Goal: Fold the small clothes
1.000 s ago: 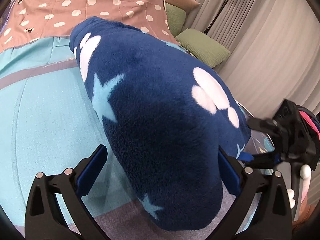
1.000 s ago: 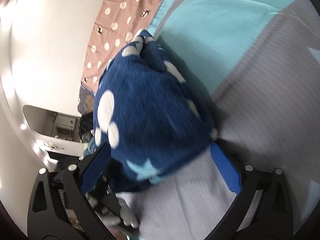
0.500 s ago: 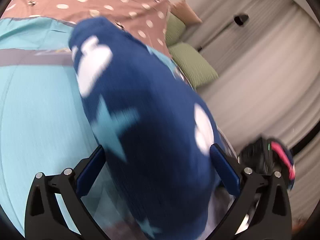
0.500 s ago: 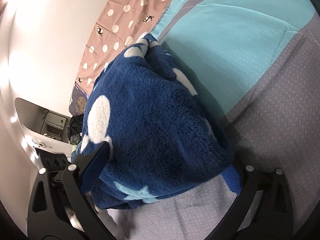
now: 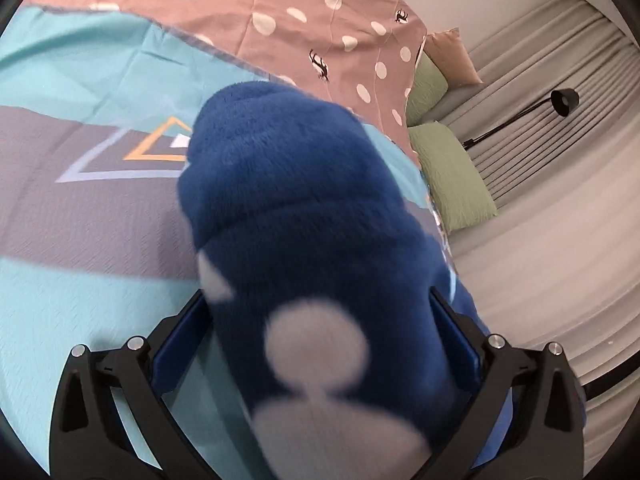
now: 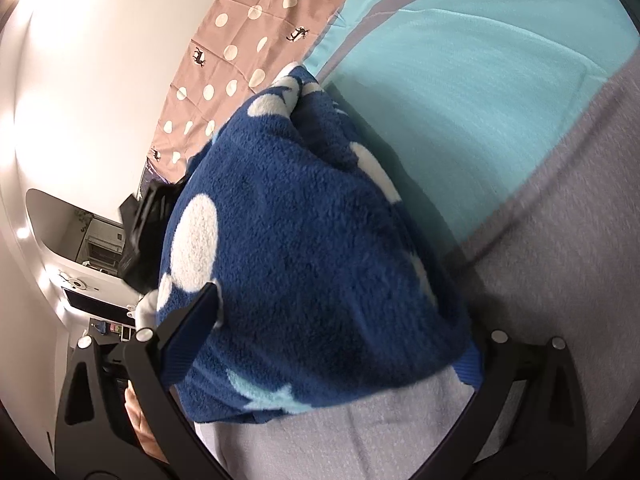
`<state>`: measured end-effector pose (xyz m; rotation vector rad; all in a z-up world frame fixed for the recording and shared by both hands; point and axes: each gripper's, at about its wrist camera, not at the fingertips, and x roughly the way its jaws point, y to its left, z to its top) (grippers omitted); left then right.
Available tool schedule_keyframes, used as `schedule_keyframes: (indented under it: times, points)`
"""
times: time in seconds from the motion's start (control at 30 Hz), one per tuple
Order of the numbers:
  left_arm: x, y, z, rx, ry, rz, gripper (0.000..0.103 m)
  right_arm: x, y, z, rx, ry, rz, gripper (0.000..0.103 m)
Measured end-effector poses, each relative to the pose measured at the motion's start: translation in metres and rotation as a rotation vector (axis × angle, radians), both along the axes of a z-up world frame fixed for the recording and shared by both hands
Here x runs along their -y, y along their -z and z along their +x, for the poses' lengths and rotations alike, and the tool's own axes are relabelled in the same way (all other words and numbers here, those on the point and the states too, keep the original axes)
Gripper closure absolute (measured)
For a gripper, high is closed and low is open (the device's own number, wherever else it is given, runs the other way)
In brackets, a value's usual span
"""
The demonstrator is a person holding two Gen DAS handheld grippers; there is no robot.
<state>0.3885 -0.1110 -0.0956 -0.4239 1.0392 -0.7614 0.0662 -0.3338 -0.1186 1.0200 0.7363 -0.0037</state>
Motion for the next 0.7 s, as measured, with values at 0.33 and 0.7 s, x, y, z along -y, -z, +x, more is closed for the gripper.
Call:
schedule_keyframes:
  times: [0.33,0.7]
  points:
    - [-0.004,-0.068,-0.006,0.272,0.096,0.022,0.042,0.011,-0.058,0.037,0.098,-0.083,-0.193,0.044]
    - [-0.072,-0.173,0.070,0.451,-0.173,0.133,0.042,0.021,-0.144,0.239,0.267,-0.335,-0.260,0.045]
